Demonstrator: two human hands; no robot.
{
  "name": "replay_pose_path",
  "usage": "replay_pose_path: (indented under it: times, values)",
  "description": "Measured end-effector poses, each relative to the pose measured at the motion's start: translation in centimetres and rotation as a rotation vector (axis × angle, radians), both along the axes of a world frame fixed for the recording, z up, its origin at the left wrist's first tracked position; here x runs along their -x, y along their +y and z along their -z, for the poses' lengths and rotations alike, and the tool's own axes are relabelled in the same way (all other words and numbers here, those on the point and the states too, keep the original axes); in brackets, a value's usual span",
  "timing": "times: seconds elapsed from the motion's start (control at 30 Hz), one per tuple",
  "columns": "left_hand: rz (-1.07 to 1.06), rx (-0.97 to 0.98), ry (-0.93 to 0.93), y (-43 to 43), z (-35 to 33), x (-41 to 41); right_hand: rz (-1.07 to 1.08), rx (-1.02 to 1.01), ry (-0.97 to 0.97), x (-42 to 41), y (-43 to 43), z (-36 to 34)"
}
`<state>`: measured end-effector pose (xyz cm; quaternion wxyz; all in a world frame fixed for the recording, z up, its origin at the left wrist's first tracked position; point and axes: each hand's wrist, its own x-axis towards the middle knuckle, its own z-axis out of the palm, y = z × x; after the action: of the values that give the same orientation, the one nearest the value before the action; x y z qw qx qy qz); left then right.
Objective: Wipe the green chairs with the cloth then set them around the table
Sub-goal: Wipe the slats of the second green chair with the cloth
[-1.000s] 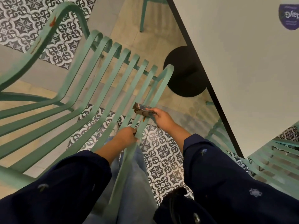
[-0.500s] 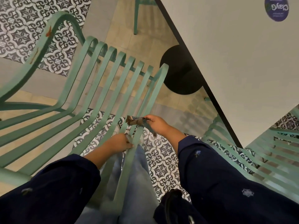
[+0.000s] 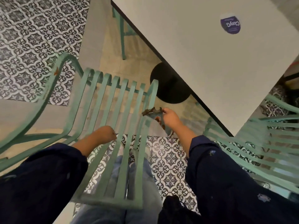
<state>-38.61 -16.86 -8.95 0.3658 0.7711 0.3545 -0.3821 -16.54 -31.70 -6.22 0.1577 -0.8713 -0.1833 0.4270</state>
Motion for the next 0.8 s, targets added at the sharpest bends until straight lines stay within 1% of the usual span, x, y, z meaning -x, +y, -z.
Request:
replay_pose_path:
  times: [0.17, 0.23, 0.33, 0.4, 0.53, 0.8]
  values:
    - [0.062, -0.012, -0.111, 2.0, -4.0, -2.5, 0.08, -0.089, -0.136, 0.6, -0.3, -4.4]
    - [0.068, -0.037, -0.139, 1.9, -5.1, -2.8, 0.082, -0.103, -0.182, 1.5, -0.6, -5.8]
    - [0.072, -0.027, -0.171, 1.3, -6.2, -2.8, 0.061, -0.068, -0.198, 2.7, -1.1, -7.3]
    - [0.084, -0.023, -0.189, 0.8, -6.8, -2.4, 0.072, -0.09, -0.211, 3.7, -1.7, -8.4]
    - [0.068, -0.027, -0.215, 0.1, -7.6, -0.1, 0.14, -0.166, -0.222, 6.0, -3.5, -10.2]
    - [0.077, -0.083, -0.265, -3.1, -10.0, 8.4, 0.251, -0.26, -0.26, 13.6, -8.3, -12.1]
